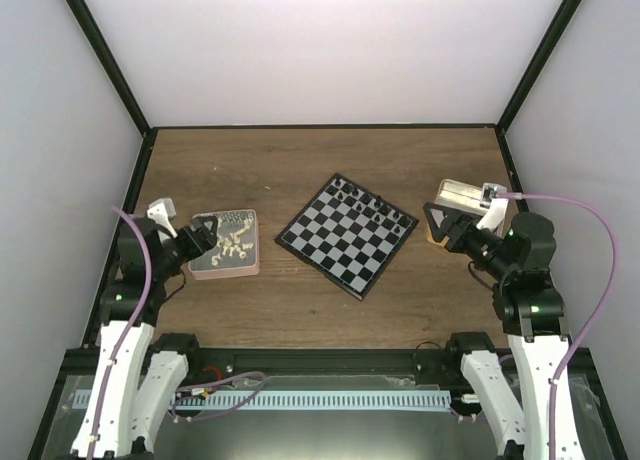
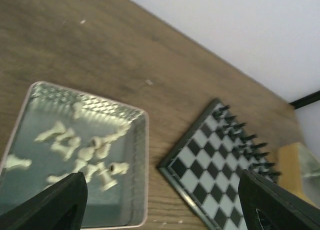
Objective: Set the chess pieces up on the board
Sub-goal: Pick up the chess piece from the storage box.
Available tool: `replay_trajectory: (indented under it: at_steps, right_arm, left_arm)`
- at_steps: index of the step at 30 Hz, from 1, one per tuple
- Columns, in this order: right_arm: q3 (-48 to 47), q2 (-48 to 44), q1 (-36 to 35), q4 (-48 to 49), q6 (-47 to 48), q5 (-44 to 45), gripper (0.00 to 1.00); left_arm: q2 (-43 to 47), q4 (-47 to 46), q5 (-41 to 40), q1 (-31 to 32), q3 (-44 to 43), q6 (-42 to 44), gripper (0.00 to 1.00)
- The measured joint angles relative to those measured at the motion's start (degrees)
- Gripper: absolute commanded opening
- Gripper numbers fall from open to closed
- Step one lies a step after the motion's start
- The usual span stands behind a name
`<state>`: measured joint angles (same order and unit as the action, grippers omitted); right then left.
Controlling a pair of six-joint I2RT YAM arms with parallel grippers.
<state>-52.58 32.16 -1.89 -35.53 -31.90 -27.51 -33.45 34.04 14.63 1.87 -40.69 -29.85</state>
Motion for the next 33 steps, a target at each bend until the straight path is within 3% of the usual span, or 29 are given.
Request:
replay_trajectory:
  at_steps: [6, 10, 16, 33]
  right_arm:
    - [3.3, 1.66, 0.15, 1.27, 1.14, -1.55, 0.41]
    - [4.26, 4.63, 0.22, 2.1, 1.66, -2.43, 0.33]
    - [7.37, 7.72, 0.22, 5.29, 1.75, -2.89, 0.16]
    - [8.55, 16.22, 0.24, 12.83, 2.27, -1.38, 0.09]
  left_arm:
    - [-8.57, 3.45, -3.96, 0.0, -0.02, -0.76, 0.58]
    - [-16.65, 3.43, -4.15, 0.0, -0.26, -1.31, 0.55]
    - [-29.66, 2.49, -5.6, 0.0, -3.26, -1.29, 0.39]
    - [-49.81, -4.02, -5.18, 0.87, -6.08, 1.62, 0.32]
